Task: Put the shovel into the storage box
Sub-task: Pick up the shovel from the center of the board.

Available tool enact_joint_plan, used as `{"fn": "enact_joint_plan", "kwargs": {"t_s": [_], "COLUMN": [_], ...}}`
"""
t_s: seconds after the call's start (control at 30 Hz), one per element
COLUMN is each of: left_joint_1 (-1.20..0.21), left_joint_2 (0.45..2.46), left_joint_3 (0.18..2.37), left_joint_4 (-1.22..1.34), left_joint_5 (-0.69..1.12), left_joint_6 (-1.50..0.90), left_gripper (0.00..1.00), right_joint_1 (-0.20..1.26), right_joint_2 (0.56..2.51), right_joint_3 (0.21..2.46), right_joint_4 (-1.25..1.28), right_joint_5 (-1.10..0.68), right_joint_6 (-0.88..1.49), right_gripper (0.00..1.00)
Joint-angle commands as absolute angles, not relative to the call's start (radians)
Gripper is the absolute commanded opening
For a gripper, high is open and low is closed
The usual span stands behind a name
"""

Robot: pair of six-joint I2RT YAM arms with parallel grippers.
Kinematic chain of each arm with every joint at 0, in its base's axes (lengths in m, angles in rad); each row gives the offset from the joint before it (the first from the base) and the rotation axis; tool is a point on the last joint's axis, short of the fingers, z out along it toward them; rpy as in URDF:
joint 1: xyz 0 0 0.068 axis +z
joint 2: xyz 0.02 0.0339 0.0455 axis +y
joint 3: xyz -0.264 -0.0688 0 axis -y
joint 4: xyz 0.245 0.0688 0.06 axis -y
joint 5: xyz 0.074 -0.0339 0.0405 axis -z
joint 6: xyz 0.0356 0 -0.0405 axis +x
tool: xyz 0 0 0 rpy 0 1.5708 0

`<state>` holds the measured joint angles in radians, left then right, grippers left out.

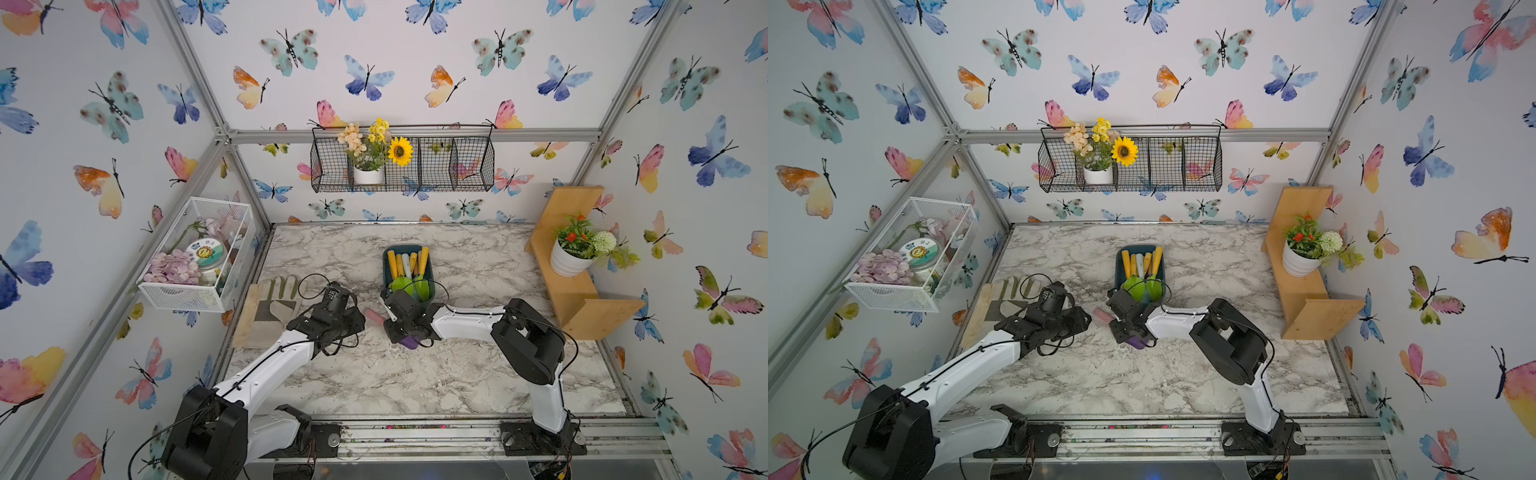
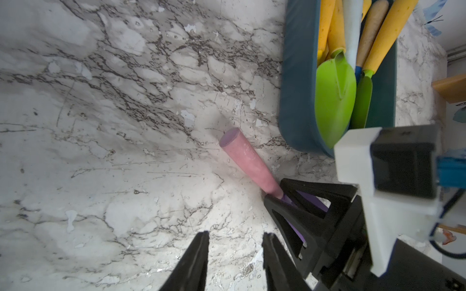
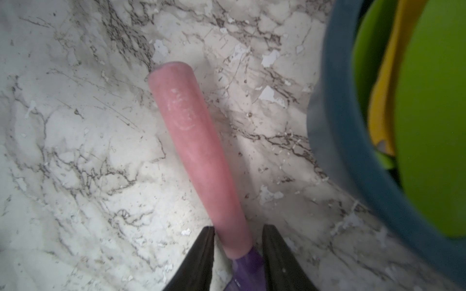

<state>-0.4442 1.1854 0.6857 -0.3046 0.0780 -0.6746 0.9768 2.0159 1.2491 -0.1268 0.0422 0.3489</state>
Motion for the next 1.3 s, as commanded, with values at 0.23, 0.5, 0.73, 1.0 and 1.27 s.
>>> {"fn": "enact_joint_plan", "kwargs": {"t_s": [0.23, 0.5, 0.73, 1.0, 1.27], "left_joint_1": [-0.436, -0.427, -0.418, -0.412, -0.411], "left_joint_2": [1.166, 1.154, 1.143, 1.143, 1.144], "left_joint_3": [0.687, 0.671, 0.661, 0.657, 0.665], "left_joint_4": [-0.316, -0.309, -0.307, -0.300, -0.296], "left_joint_5": [0.102, 0.102, 0.107, 0.114, 0.124], "left_joint_6": [-0.669, -0.670, -0.670, -0.670, -0.675], "left_gripper": [0.42, 0.42, 0.42, 0.42, 0.42], "right_joint_1": [0.985, 0.985, 0.985, 0.986, 0.988], "right_joint_2": [2.027, 2.082, 2.118, 2.116, 2.039], "right_joint_3": [1.350, 1.426, 1.440, 1.425, 1.422], "right_joint_4": [-0.248, -0.293, -0.314, -0.328, -0.343], "right_joint_5": [0.117, 0.106, 0.088, 0.071, 0.061], "right_joint_6": [0.319, 0.287, 0.282, 0.273, 0.264], "right_gripper": [0.46, 0.46, 0.43, 0.32, 0.18]}}
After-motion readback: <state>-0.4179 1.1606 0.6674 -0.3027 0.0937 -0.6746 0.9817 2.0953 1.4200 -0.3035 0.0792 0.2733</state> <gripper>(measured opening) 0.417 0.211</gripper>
